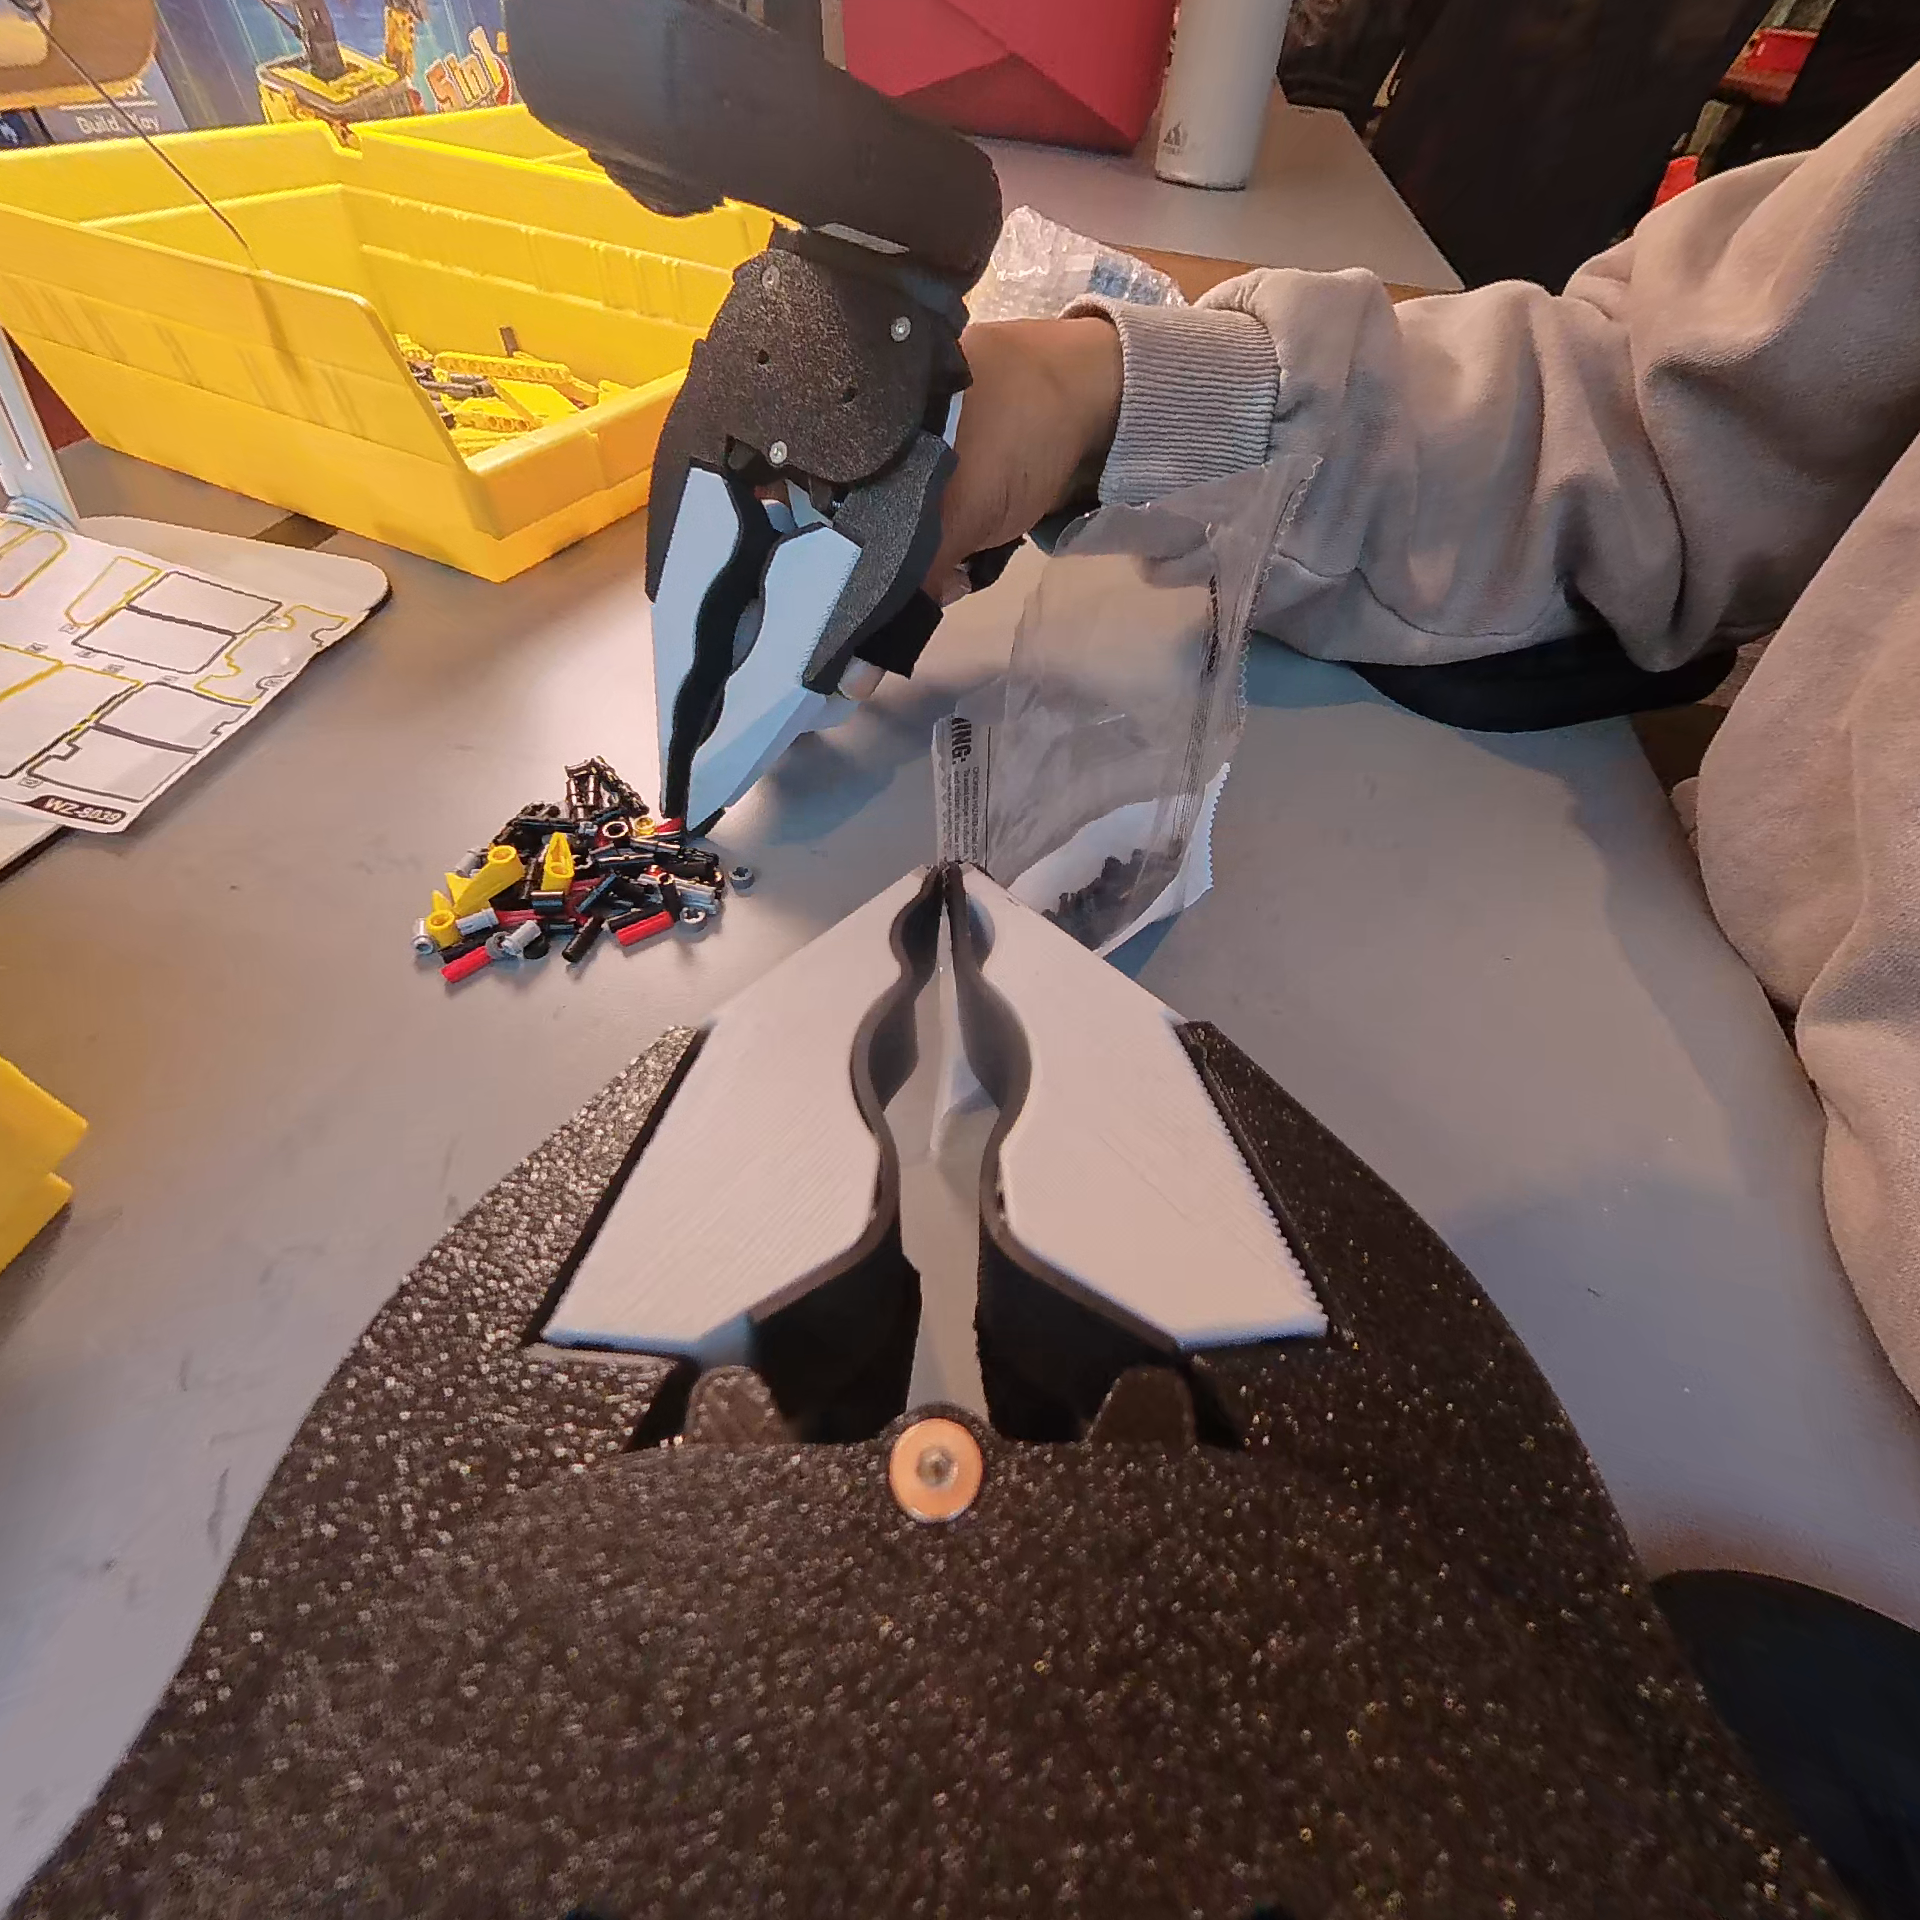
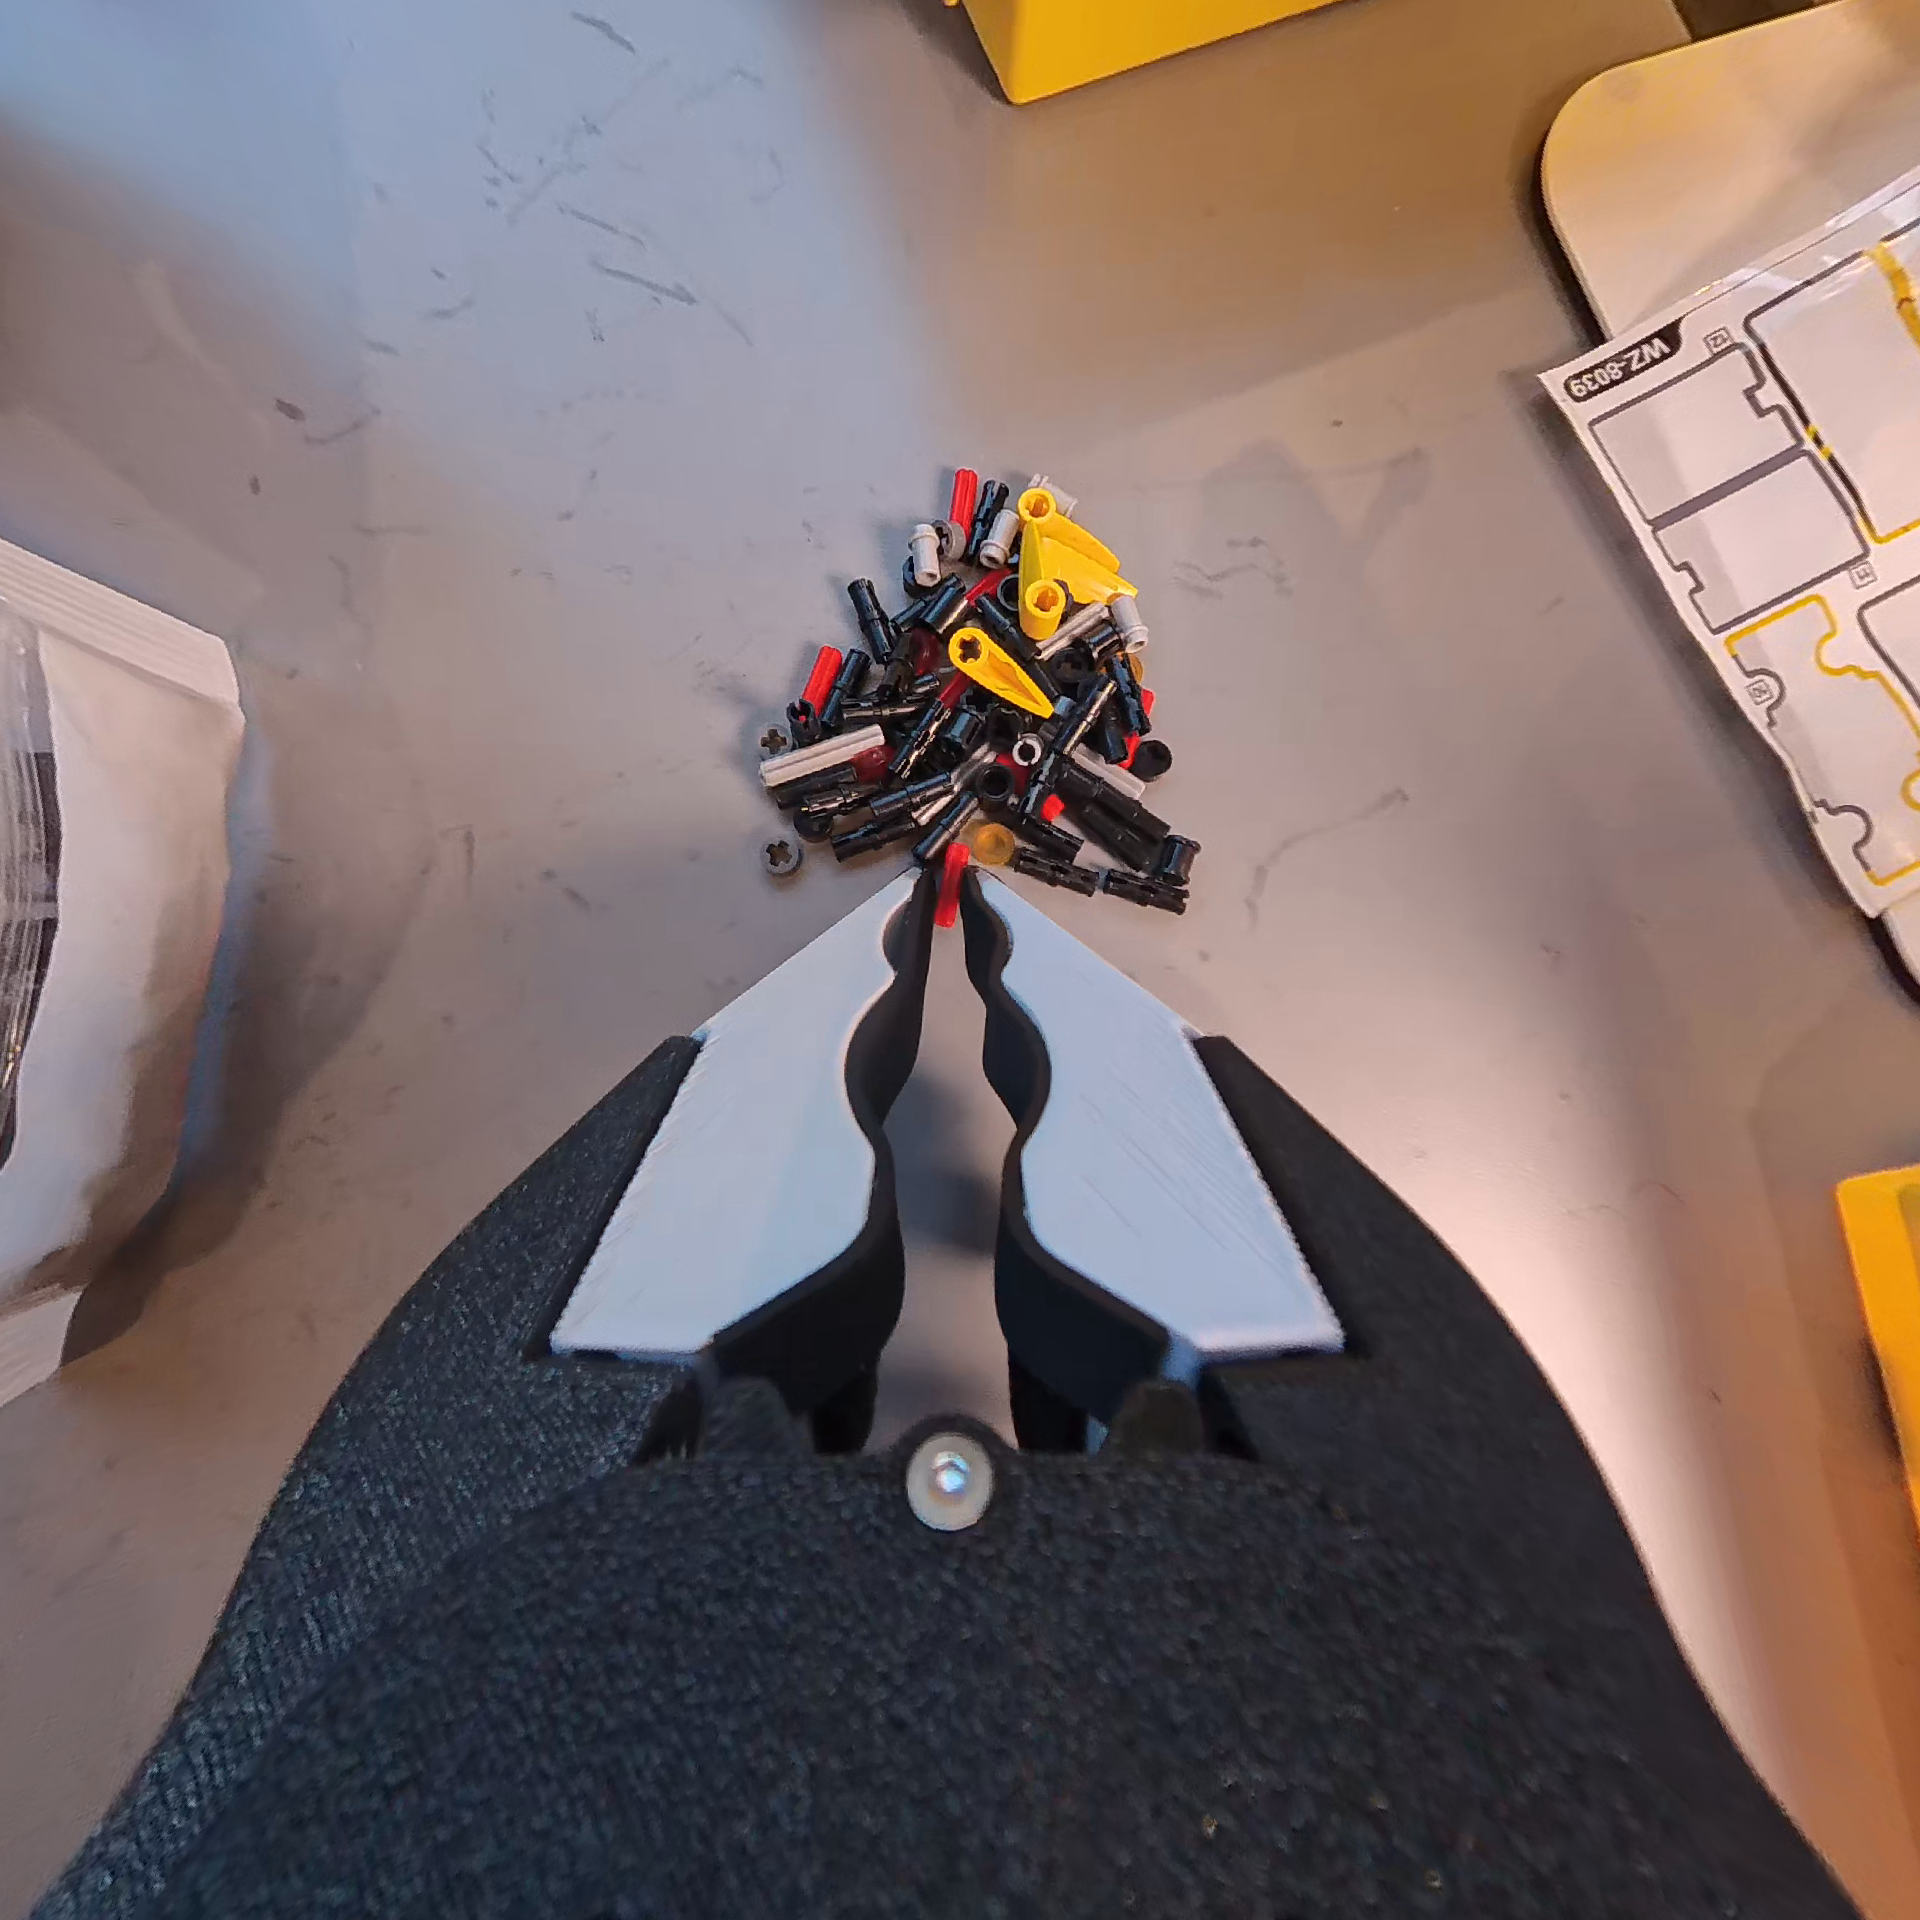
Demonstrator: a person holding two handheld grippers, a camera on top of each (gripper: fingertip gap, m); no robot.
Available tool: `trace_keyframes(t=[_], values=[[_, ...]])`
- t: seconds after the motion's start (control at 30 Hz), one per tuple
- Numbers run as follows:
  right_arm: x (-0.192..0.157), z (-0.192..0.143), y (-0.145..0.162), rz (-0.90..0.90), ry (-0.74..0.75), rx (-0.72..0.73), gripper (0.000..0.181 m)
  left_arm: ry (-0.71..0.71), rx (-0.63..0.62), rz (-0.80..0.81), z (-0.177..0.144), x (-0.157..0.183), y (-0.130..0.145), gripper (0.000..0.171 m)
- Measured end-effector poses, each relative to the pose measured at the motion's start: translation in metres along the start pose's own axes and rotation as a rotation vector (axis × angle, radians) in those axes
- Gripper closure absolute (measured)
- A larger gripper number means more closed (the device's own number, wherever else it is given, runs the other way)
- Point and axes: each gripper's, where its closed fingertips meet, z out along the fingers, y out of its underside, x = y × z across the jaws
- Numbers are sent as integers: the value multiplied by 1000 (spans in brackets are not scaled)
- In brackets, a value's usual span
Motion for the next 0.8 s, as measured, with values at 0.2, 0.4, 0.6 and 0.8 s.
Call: trace_keyframes(t=[0.2,0.4,0.6,0.8], values=[[-13,-29,-26,2,-114,150,178,-7,1,2,-1,-1,0,171],[-102,-115,-92,-142,-481,445,177,-8,2,-1,-1,-2,0,171],[-102,-106,-86,-153,-473,415,164,-8,3,5,-1,0,-2,171],[-6,-56,-31,-47,-97,182,163,-7,3,3,-1,0,-1,171]])
